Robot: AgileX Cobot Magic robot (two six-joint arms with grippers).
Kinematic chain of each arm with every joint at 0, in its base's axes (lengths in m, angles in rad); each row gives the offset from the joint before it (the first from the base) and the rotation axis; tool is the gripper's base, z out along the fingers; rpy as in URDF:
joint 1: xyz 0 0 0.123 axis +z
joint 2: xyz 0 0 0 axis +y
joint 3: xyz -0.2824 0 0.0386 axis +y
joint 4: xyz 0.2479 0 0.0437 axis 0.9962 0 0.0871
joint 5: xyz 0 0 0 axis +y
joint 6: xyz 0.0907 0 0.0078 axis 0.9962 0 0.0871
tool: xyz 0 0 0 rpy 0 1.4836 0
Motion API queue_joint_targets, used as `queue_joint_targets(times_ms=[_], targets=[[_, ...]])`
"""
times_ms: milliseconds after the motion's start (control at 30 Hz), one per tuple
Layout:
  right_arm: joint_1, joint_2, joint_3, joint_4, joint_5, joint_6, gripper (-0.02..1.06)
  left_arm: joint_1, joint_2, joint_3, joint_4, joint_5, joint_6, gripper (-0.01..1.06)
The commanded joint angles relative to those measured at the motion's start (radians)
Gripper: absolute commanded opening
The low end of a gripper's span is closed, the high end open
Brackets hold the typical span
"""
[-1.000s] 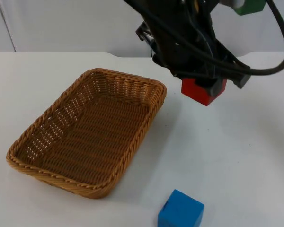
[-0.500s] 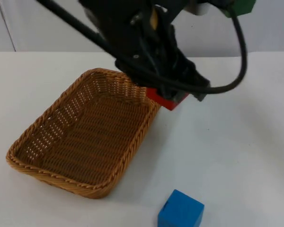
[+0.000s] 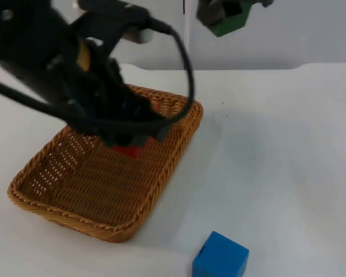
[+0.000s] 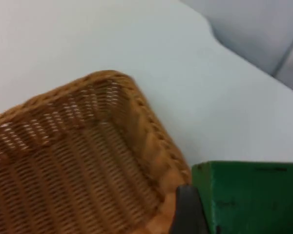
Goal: Pick up one cube with each hand and place exactly two cubes into the same basket, leaving the remaining cube outside.
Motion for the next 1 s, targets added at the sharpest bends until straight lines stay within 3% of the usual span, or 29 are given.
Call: queue_joint_targets(times_ms=[0, 333, 500, 733, 967], targets=[[0.044, 0.017, -0.004, 0.002, -0.038, -0.001, 0.00, 0.043, -0.049, 0.073, 0.000, -0.058, -0.045, 0.00], [0.147, 0.092, -0.004, 0.002, -0.135, -0.001, 0.00, 0.140, -0.106, 0.198, 0.000, -0.130, -0.100, 0.00], [0.188, 0.147, -0.004, 0.002, -0.224, -0.001, 0.00, 0.158, -0.118, 0.256, 0.002, -0.218, -0.135, 0.00], [0.190, 0.201, -0.004, 0.002, -0.314, -0.001, 0.00, 0.185, -0.118, 0.316, -0.002, -0.336, -0.164, 0.00], [0.190, 0.228, -0.004, 0.006, -0.360, 0.003, 0.00, 0.236, -0.118, 0.332, 0.000, -0.368, -0.164, 0.00]])
